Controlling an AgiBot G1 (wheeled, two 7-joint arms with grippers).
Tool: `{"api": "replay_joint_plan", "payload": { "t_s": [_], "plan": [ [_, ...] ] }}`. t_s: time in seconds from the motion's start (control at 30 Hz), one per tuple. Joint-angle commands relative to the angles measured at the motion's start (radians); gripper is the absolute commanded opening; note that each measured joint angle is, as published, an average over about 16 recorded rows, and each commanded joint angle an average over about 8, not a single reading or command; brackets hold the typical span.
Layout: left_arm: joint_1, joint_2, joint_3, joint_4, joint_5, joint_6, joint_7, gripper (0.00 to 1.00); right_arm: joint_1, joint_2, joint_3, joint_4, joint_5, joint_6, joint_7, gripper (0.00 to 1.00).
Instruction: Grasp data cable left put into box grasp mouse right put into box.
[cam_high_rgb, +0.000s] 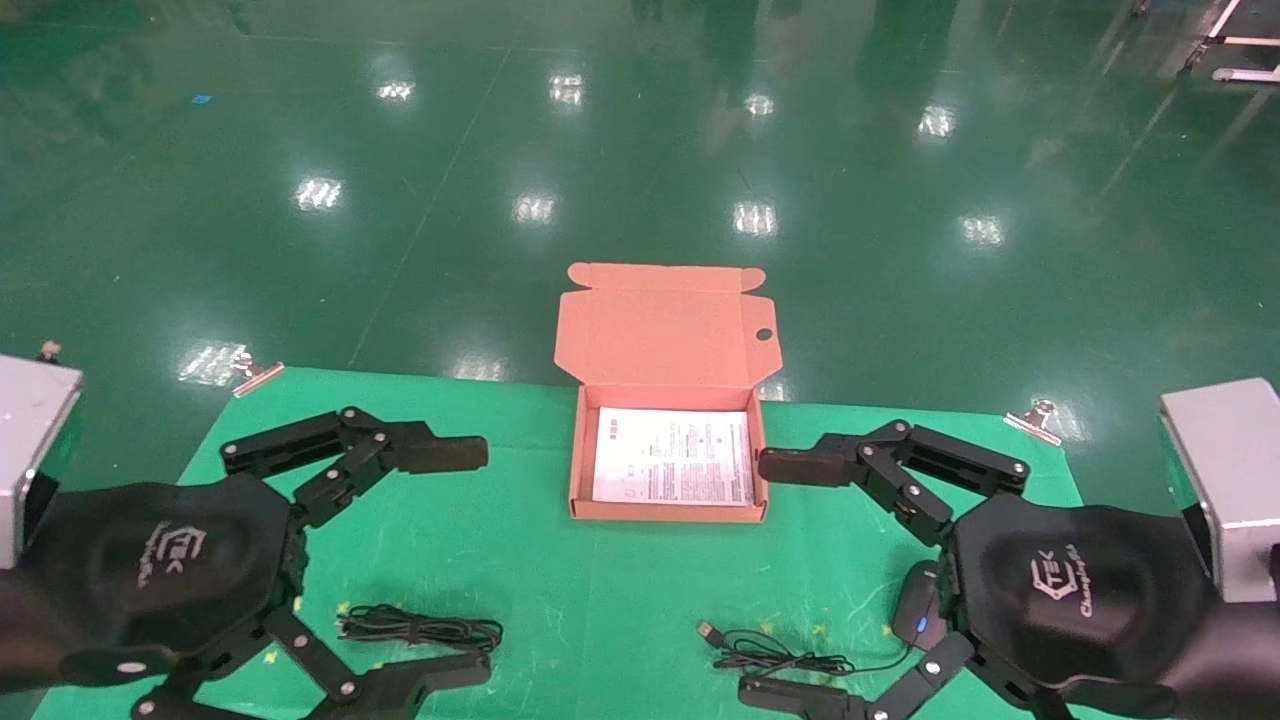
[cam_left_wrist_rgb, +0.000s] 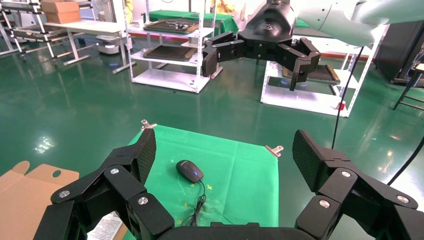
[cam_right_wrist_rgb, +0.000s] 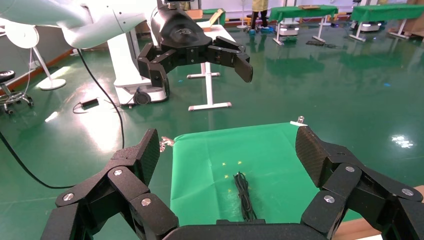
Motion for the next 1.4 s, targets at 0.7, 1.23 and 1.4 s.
{"api": "replay_joint_plan", "payload": {
  "t_s": [0.7,1.23,1.4],
  "plan": [
    [-0.005,0.0,0.002,-0.003,0.007,0.002,0.003,1.0,0.002,0.003,-0.001,0.001,-0.008,0.0,-0.002,1.0],
    [-0.173,0.047,0.145,-0.036,0.342,0.005,-0.03,1.0,0.197,0.005,-0.131,0.058,-0.383,-0.043,-0.073,1.0],
    [-0.249,0.086,0.214,-0.04,0.5,0.017,-0.033,1.0,0.291,-0.026,-0.223,0.064,-0.541,-0.064,-0.119,1.0]
  ]
}}
